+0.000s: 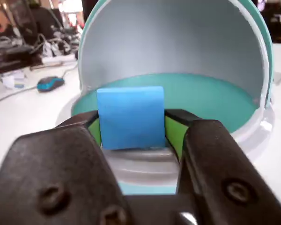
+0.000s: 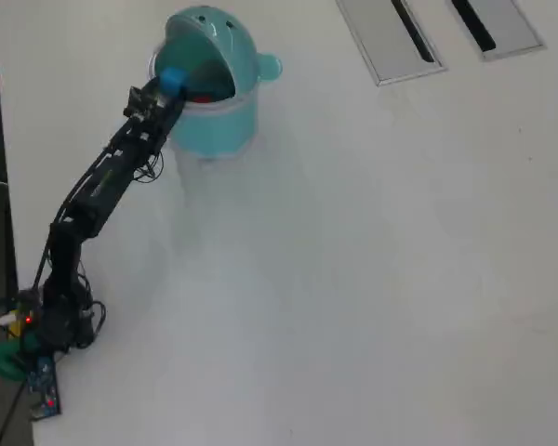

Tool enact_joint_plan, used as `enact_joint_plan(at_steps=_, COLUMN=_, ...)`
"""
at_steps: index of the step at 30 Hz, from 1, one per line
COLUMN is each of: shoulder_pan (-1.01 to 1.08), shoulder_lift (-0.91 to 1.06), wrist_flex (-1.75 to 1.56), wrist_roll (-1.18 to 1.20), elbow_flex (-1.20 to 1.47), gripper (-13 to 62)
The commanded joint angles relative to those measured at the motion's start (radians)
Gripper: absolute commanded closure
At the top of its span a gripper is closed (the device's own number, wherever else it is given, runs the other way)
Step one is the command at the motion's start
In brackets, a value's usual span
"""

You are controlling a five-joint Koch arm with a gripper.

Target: Grasp RGB lego blocks and put them in the bin one by one.

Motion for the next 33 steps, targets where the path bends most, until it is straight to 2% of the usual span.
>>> enact_joint_plan(at_steps=1, shoulder_pan=-0.012, shoulder_lift=0.025, wrist_flex=-0.077, wrist_roll=-0.057, elbow_flex=-0.137, gripper=28.1)
enact_joint_plan(at_steps=5, shoulder_pan=-0.015, shoulder_lift=0.025, wrist_flex=-0.078, wrist_roll=-0.114, elbow_flex=-0.14, gripper=23.9)
enact_joint_plan(at_steps=11, shoulder_pan=-0.017, shoulder_lift=0.066, wrist_flex=-0.078, wrist_roll=-0.118, elbow_flex=-0.14, gripper=24.0)
enact_joint_plan(at_steps=24, shoulder_pan=0.127, shoulder_lift=0.43, wrist_flex=-0.089, wrist_roll=0.084, elbow_flex=0.179, gripper=23.9)
enact_joint_plan(at_steps=33, shoulder_pan=0.221, shoulder_lift=0.611, wrist_flex=-0.189, wrist_roll=0.199, elbow_flex=0.399, gripper=23.9)
